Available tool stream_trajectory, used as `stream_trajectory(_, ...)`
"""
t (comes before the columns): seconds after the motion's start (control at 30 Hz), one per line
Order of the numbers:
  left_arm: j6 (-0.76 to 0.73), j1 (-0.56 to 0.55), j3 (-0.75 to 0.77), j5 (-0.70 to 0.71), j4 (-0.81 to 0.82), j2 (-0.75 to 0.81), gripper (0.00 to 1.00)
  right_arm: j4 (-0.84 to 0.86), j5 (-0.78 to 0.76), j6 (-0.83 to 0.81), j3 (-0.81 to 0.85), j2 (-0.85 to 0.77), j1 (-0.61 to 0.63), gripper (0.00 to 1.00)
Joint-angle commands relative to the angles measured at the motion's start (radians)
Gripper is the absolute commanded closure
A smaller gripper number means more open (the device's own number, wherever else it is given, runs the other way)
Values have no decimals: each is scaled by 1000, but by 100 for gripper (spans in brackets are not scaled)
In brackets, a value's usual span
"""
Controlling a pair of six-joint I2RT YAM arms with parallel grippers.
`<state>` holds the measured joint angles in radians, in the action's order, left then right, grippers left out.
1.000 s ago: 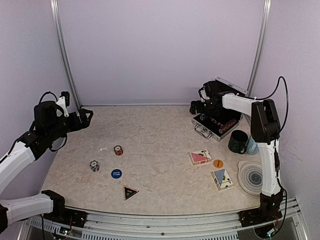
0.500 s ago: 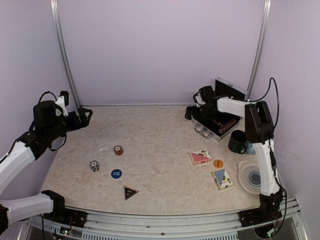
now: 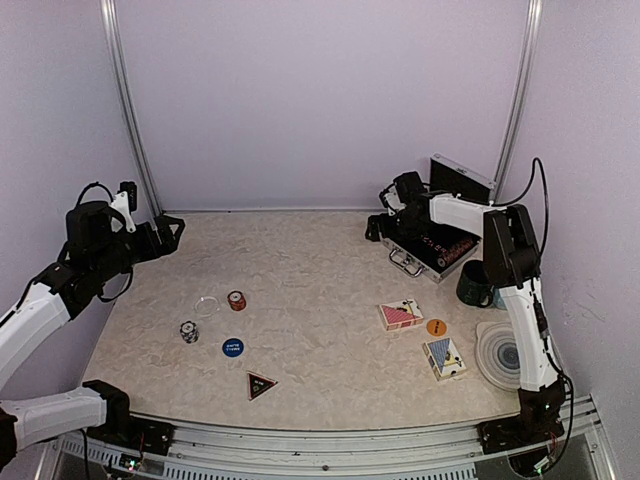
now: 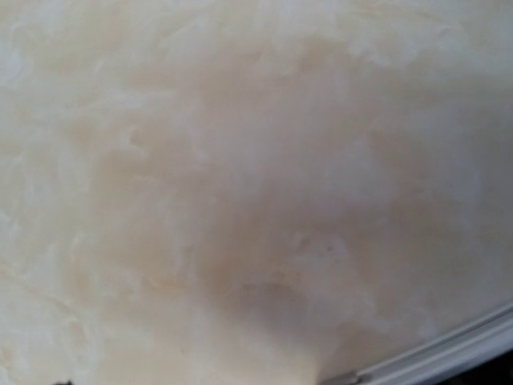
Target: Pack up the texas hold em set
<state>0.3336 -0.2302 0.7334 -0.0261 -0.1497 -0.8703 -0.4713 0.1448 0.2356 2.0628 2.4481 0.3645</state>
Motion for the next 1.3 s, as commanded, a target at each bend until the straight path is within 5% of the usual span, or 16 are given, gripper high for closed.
stream_trajectory(0.0, 1, 9, -15, -3, 24, 8, 1, -18, 95, -66, 41, 62, 24, 1)
stream_trajectory(1.27, 7, 21, -16, -20, 30, 17, 1, -58, 289, -374, 49, 69, 298, 1)
